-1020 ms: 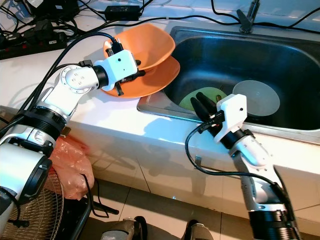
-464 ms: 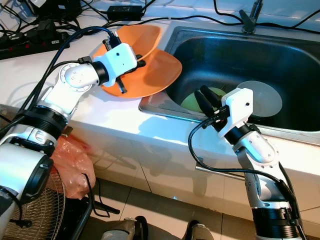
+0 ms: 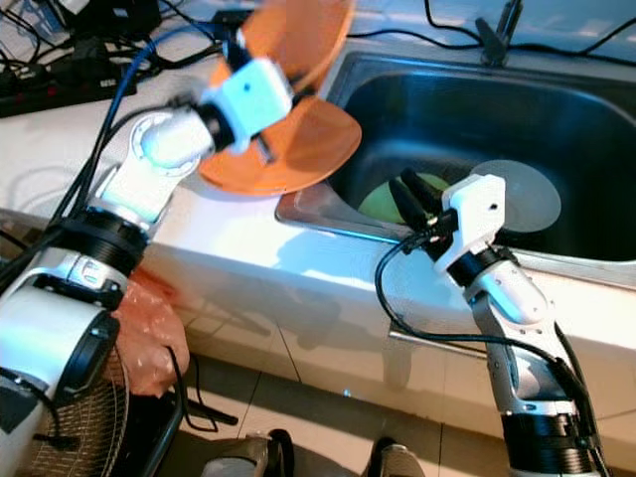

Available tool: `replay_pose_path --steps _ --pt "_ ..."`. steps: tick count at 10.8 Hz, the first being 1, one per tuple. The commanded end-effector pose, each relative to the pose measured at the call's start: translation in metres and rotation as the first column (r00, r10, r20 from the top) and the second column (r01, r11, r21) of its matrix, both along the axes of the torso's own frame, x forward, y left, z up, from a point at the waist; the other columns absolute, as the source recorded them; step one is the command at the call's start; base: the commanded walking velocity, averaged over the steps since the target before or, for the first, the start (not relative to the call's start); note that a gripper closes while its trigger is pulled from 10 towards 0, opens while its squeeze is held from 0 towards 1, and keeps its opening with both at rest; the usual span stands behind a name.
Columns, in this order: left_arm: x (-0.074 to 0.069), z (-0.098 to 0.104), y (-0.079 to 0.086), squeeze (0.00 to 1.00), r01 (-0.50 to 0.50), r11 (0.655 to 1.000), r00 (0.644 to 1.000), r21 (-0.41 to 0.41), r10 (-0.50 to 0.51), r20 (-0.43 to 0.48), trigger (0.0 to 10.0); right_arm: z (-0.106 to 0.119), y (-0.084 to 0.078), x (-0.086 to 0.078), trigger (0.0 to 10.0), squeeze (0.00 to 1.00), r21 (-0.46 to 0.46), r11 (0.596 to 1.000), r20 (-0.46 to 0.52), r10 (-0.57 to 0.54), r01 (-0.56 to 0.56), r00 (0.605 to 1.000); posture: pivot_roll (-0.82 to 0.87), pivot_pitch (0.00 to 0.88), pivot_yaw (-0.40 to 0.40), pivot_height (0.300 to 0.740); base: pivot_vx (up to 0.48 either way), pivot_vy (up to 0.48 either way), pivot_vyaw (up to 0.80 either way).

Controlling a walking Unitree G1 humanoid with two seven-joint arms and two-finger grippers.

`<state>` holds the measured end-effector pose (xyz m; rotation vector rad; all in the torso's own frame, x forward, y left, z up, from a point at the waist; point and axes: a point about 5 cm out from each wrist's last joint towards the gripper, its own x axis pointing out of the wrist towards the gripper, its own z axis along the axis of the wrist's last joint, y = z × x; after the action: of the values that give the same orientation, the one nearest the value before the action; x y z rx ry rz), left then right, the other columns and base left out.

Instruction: Kitchen organization

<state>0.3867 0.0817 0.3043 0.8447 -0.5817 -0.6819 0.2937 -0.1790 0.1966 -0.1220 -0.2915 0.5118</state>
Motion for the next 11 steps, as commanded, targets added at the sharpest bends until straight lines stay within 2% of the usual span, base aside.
replay_pose_path --steps 1,2,4,6,8,11 --pt "-0.011 0.036 -0.009 0.0 0.076 0.992 0.989 -0.098 -0.063 0.13 10.0 0.0 -0.005 0.0 10.0 0.0 0.002 1.0 -0.003 -0.026 0.026 1.0 -0.01 0.151 0.093 0.74 0.0 0.0 0.0" --pt "-0.016 0.041 -0.019 0.0 0.144 0.977 0.984 -0.156 -0.123 0.132 10.0 0.001 -0.009 0.002 10.0 0.0 -0.005 0.998 0.0 -0.058 0.058 0.998 -0.01 0.151 0.092 0.74 0.0 0.0 0.0" --pt "-0.022 0.029 -0.04 0.0 0.242 0.94 0.97 -0.239 -0.229 0.082 10.0 0.002 -0.019 0.005 10.0 0.0 -0.008 0.992 0.01 -0.127 0.127 0.992 -0.02 0.153 0.094 0.74 0.0 0.0 0.0" --pt "-0.03 0.023 -0.064 0.0 0.352 0.847 0.926 -0.399 -0.377 0.016 10.0 0.001 -0.032 0.007 10.0 0.0 -0.03 0.975 0.009 -0.219 0.219 0.976 -0.03 0.155 0.094 0.74 0.0 0.0 0.0" --pt "-0.035 0.019 -0.077 0.0 0.394 0.773 0.885 -0.498 -0.465 -0.021 10.0 -0.001 -0.04 0.009 10.0 0.0 -0.047 0.959 0.007 -0.279 0.279 0.96 -0.04 0.151 0.094 0.74 0.0 0.0 0.0" --pt "-0.036 0.006 -0.086 0.0 0.393 0.699 0.82 -0.598 -0.56 -0.115 10.0 -0.006 -0.056 0.011 10.0 0.0 -0.08 0.919 -0.007 -0.389 0.387 0.921 -0.04 0.145 0.097 0.74 0.0 0.0 0.0"
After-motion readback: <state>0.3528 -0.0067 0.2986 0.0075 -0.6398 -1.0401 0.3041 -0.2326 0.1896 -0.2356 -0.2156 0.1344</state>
